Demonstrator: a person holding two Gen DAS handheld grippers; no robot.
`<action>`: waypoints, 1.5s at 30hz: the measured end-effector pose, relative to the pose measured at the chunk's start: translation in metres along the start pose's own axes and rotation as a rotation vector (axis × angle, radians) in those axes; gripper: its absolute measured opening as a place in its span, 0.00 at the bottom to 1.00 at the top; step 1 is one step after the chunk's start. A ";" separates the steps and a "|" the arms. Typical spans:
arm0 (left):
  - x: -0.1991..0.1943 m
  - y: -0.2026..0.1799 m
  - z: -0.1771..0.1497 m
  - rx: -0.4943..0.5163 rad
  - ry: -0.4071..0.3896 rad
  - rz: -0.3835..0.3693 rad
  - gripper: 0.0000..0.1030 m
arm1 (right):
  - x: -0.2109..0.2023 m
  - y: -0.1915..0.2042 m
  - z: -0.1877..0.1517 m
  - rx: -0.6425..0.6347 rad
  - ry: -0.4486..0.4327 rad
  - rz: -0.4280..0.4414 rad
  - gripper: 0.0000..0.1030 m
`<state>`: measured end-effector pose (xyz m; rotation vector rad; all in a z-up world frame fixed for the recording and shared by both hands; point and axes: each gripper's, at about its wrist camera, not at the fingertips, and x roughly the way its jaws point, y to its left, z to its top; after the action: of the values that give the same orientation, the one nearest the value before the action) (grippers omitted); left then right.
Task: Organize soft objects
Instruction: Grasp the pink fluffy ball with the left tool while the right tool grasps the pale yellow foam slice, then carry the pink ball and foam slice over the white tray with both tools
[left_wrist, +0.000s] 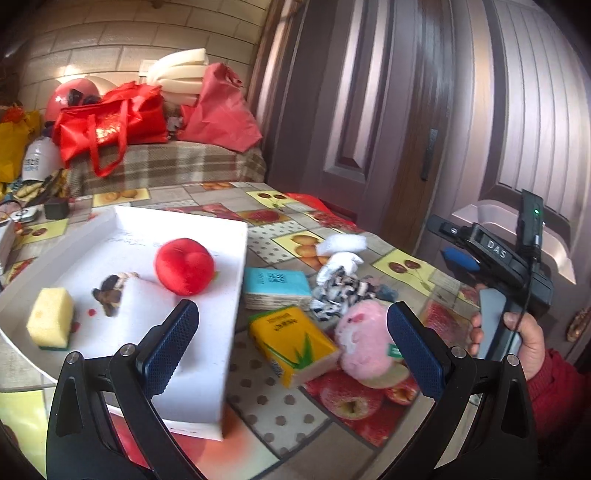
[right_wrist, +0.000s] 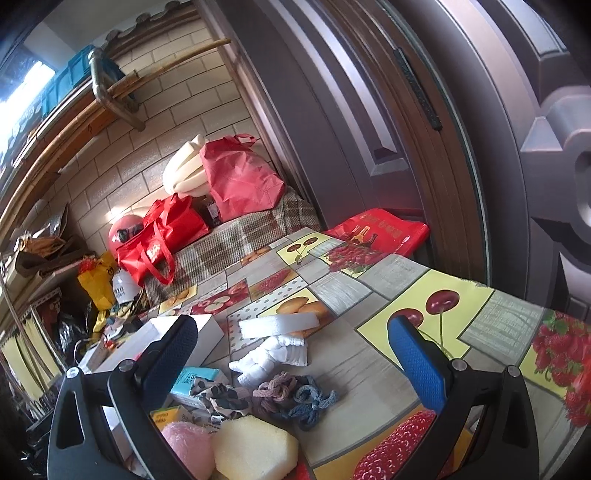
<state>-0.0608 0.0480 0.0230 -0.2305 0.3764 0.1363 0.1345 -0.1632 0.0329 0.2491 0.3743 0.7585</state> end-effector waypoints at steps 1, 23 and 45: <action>0.005 -0.009 0.000 0.022 0.033 -0.034 1.00 | -0.002 0.002 0.002 -0.040 0.010 0.010 1.00; 0.085 -0.070 -0.011 0.253 0.350 0.044 0.48 | 0.054 0.054 -0.064 -0.648 0.670 0.186 0.59; -0.020 -0.012 0.002 0.106 -0.102 0.243 0.43 | -0.012 0.084 -0.037 -0.521 0.202 0.317 0.54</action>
<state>-0.0760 0.0348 0.0350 -0.0724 0.3078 0.3652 0.0592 -0.1093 0.0315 -0.2674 0.3181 1.1684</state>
